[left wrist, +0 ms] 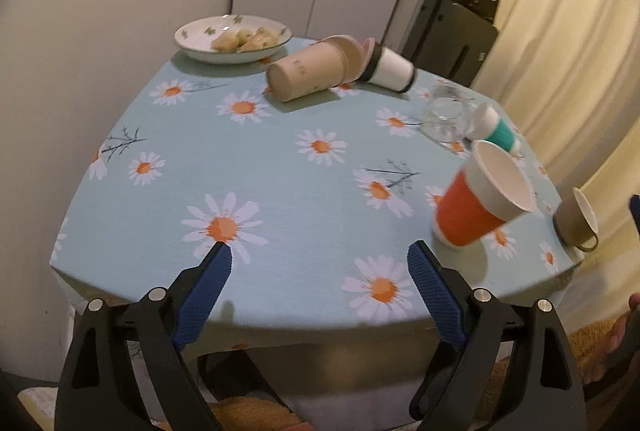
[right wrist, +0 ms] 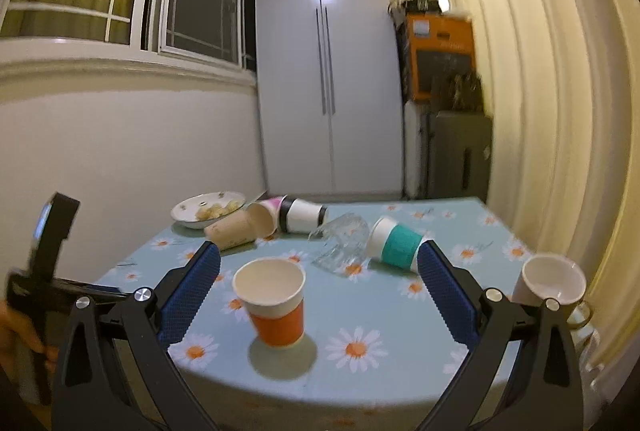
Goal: Flip cup upright
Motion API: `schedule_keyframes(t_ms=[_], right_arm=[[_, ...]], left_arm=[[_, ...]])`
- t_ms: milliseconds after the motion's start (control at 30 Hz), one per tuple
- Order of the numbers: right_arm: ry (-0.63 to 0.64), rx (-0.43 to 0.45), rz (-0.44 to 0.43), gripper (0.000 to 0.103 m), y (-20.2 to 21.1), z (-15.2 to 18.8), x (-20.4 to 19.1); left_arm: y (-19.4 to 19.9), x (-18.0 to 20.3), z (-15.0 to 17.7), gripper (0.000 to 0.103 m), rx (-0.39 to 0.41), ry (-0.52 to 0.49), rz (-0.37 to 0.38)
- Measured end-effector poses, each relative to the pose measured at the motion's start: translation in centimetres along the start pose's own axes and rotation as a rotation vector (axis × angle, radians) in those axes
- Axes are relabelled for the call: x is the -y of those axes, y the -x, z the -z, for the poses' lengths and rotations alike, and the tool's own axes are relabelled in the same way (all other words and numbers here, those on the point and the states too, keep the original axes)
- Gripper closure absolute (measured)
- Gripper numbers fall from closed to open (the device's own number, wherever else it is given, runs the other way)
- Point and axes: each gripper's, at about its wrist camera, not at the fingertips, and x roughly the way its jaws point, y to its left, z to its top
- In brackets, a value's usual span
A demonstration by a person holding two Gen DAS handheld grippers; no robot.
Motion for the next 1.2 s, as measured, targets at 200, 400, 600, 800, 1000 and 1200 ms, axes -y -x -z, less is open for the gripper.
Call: schedule_keyframes(t_ms=[200,400,600,800,1000,1200], right_arm=[[0.004,-0.052,-0.005,0.005,2.4,0.1,1.9],[0.059,-0.072,0.004,0.005,4.3,0.7,2.6],[0.109,-0.104,0.001,0.005,5.6,1.4,2.7],[0.136,-0.115,0.006,0.005,7.0,2.3,2.5],[0.129,-0.121,0.014,0.005,7.8,2.9,2.4],[0.135,-0.120,0.029,0.005,7.9,3.1,2.0]], left_arm=[[2.8,2.8,1.9,0.008,0.085,-0.095,0.036],[5.3,5.1,4.2,0.007,0.149,-0.169,0.053],[7.5,6.5,6.3,0.007,0.203,-0.223,0.059],[9.3,6.6,7.8,0.007,0.249,-0.199,0.055],[10.2,6.4,8.7,0.007,0.269,-0.185,0.058],[10.5,6.7,9.1,0.007,0.283,-0.194,0.056]])
